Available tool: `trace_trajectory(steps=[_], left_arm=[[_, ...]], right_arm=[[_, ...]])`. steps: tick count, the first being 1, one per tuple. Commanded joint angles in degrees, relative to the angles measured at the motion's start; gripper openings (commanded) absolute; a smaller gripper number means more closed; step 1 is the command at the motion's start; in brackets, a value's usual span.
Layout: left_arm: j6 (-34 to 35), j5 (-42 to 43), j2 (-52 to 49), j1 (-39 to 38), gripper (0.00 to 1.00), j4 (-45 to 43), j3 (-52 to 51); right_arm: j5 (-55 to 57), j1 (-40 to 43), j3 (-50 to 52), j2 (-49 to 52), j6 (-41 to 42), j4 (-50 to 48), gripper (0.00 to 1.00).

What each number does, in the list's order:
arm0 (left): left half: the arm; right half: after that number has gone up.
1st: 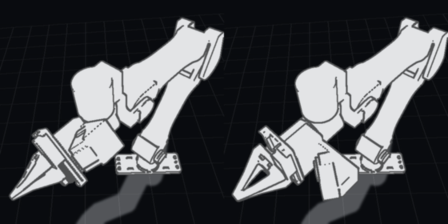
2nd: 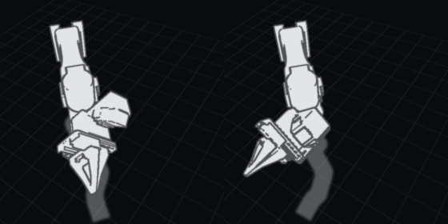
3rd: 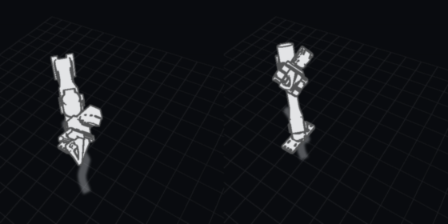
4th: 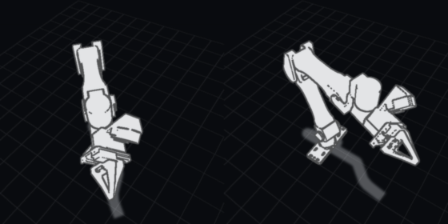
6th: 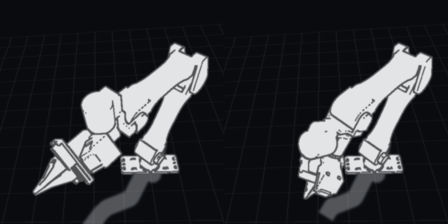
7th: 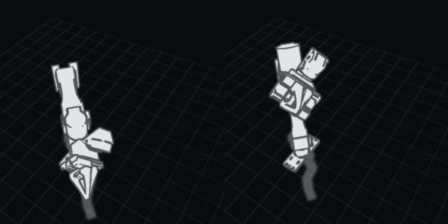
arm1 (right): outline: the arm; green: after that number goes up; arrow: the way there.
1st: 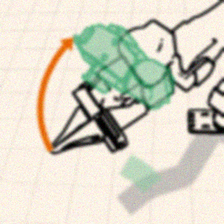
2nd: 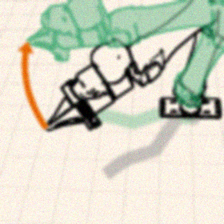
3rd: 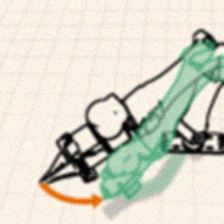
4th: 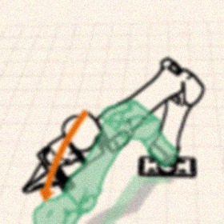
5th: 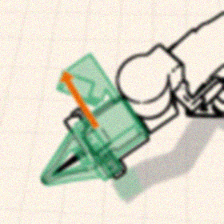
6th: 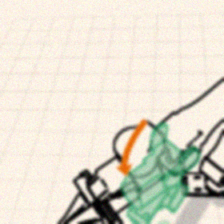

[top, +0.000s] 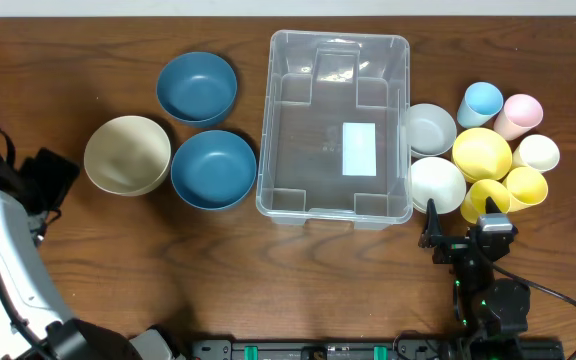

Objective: Pack container
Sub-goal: 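Move the left gripper down to the rim of the cream bowl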

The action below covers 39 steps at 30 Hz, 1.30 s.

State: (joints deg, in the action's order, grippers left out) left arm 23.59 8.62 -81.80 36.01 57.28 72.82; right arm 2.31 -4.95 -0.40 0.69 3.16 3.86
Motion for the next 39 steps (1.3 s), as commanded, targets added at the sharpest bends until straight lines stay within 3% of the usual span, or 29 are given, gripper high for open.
trace_trajectory(steps=[1,7,17,29,31,38,39], left_arm=[[0.9,0.2,-0.5,0.0,0.98,-3.3,-4.5],[0.5,7.4,-0.6,0.0,0.98,-13.9,-12.6],[0.5,8.8,-1.5,-2.5,0.98,-30.6,-23.4],[0.5,8.6,-8.5,-6.6,1.0,-41.9,-24.5],[0.5,8.2,-9.3,-6.6,0.92,-42.3,-24.5],[0.5,8.3,-10.9,-6.6,0.53,-44.1,-24.5],[0.5,8.3,-10.9,-6.6,0.52,-44.4,-24.5]], right_arm=[[0.0,0.7,0.1,-0.3,-0.7,0.2,0.99],[0.0,0.7,0.1,-0.3,-0.7,0.2,0.99],[0.0,0.7,0.1,-0.3,-0.7,0.2,0.99],[0.0,0.7,0.1,-0.3,-0.7,0.2,0.99],[0.0,0.7,0.1,-0.3,-0.7,0.2,0.99],[0.0,0.7,0.1,-0.3,-0.7,0.2,0.99],[0.0,0.7,0.1,-0.3,-0.7,0.2,0.99]])
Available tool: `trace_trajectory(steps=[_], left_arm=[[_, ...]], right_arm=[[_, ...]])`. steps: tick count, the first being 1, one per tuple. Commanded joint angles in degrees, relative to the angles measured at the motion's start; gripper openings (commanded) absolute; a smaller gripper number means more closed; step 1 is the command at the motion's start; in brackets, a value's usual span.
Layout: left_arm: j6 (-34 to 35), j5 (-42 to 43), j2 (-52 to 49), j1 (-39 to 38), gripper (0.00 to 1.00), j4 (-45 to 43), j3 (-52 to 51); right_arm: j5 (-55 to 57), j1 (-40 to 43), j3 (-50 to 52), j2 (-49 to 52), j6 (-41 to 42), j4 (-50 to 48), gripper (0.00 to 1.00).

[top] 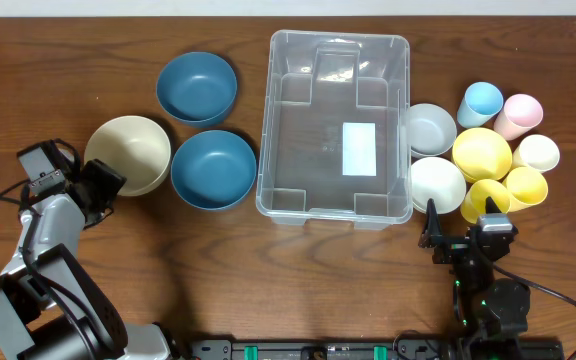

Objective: Pack container
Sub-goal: 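Move the left gripper down to the rim of the cream bowl, then grasp the cream bowl rim with the left gripper and lift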

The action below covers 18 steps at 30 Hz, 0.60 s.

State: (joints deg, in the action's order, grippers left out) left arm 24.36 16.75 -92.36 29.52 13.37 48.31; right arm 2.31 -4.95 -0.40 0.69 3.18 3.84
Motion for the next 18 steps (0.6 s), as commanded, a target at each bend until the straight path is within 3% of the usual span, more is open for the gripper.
trace_trajectory(steps=[1,6,15,18], left_arm=[[-0.2,0.1,-0.3,-0.1,0.5,-0.8,0.0],[-0.2,0.1,-0.3,0.2,0.35,-1.3,0.0],[-0.2,0.2,-0.3,2.1,0.22,-1.4,0.2],[-0.2,0.2,-0.1,3.2,0.09,-1.2,0.8]], right_arm=[[0.0,0.7,0.1,-0.3,-0.7,0.2,0.99],[0.0,0.7,0.1,-0.3,-0.7,0.2,0.99],[0.0,0.7,0.1,-0.3,-0.7,0.2,0.99],[0.0,0.7,0.1,-0.3,-0.7,0.2,0.99]])
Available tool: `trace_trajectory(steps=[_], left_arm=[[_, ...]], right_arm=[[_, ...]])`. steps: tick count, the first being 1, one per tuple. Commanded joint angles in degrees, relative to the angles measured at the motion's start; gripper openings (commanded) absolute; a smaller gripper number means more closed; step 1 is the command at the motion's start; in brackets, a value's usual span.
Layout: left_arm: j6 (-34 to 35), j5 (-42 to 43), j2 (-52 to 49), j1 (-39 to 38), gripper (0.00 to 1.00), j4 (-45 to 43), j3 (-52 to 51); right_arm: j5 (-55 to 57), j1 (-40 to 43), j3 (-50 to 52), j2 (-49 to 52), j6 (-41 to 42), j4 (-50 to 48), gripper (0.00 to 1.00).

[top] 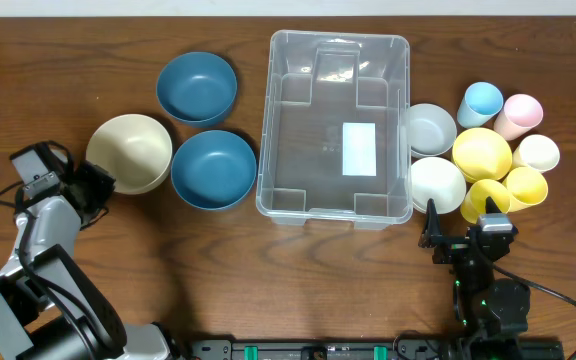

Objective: Pack container
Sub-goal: 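Grasp the cream bowl rim with the left gripper and lift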

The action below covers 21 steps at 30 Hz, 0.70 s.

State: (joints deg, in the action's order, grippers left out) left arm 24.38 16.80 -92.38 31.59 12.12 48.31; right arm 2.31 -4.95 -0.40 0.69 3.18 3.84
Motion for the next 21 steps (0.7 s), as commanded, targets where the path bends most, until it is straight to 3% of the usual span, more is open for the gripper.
trace_trajectory(steps=[1,13,21], left_arm=[[-0.2,0.1,0.2,1.6,0.06,0.1,0.9],[2.7,0.5,11.2,3.4,0.06,3.0,1.4],[5.4,12.5,27.9,2.3,0.06,3.5,3.7]], right_arm=[[0.0,0.7,0.1,-0.3,-0.7,0.2,0.99],[0.0,0.7,0.1,-0.3,-0.7,0.2,0.99],[0.0,0.7,0.1,-0.3,-0.7,0.2,0.99]])
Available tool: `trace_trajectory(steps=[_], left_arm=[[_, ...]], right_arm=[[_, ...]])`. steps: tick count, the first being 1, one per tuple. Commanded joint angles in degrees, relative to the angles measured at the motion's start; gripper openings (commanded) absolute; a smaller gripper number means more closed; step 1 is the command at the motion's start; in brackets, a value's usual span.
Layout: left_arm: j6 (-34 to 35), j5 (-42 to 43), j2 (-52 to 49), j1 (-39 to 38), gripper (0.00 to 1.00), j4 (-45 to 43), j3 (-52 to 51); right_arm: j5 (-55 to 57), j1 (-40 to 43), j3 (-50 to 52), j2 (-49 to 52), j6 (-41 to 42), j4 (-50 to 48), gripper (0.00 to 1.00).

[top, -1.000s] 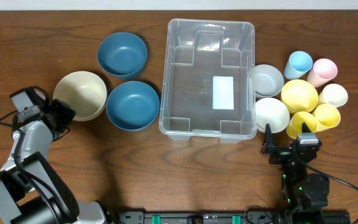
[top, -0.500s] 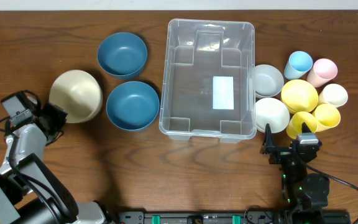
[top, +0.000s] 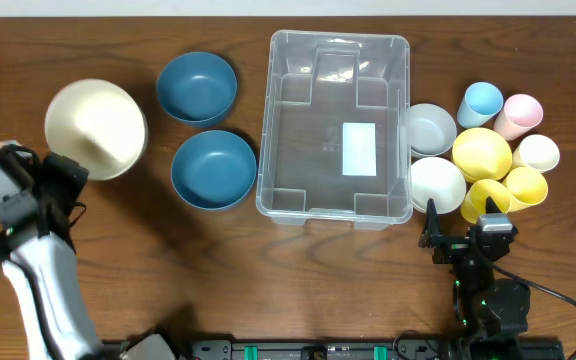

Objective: Pack container
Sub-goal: 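Grasp the cream bowl rim with the left gripper and lift, then carry the cream bowl over the clear container with the left gripper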

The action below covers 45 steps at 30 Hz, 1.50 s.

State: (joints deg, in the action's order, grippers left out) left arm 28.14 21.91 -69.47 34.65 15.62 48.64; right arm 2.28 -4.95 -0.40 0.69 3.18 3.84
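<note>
The cream bowl [top: 96, 128] hangs tilted above the table at the far left, with my left gripper [top: 71, 168] shut on its lower left rim. The clear plastic container [top: 268, 130] stands empty in the middle. Two blue bowls [top: 196, 85] [top: 213, 168] sit just left of it. On its right a grey bowl [top: 430, 128] and a white bowl [top: 436, 183] touch its wall. My right gripper [top: 460, 232] rests near the front edge, below the white bowl, with its fingers apart and nothing between them.
A cluster of cups stands at the far right: a light blue cup [top: 481, 100], a pink cup [top: 519, 112], a wide yellow cup [top: 481, 152], a cream cup [top: 536, 152] and two yellow cups [top: 526, 185].
The cream bowl has left the table: it was resting beside the lower blue bowl and is now held higher and further left, tilted. My left arm has drawn back to the left.
My left arm was at the far left edge, away from the bowls. Then its gripper was at the cream bowl's left rim, and stayed there at the following moment. Now the bowl is lifted in that gripper. The right arm has not moved.
</note>
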Motion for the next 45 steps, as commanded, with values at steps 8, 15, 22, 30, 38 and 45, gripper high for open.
trace_trajectory(steps=[8,15,22,30,38,45], left_arm=[[-1.8,12.2,9.7,-12.3,0.06,10.6,18.4],[-10.2,12.1,3.3,-26.0,0.06,20.5,35.7],[-22.5,3.0,-8.8,-42.2,0.06,32.4,49.8],[-28.8,-10.2,-20.6,-56.4,0.06,37.5,53.4],[-26.1,-10.9,-29.0,-60.3,0.06,36.1,53.3],[-24.2,-11.1,-33.4,-60.3,0.06,29.3,53.3]], right_arm=[[0.0,0.7,0.1,-0.3,-0.7,0.2,0.99],[0.0,0.7,0.1,-0.3,-0.7,0.2,0.99],[0.0,0.7,0.1,-0.3,-0.7,0.2,0.99],[0.0,0.7,0.1,-0.3,-0.7,0.2,0.99],[0.0,0.7,0.1,-0.3,-0.7,0.2,0.99],[0.0,0.7,0.1,-0.3,-0.7,0.2,0.99]])
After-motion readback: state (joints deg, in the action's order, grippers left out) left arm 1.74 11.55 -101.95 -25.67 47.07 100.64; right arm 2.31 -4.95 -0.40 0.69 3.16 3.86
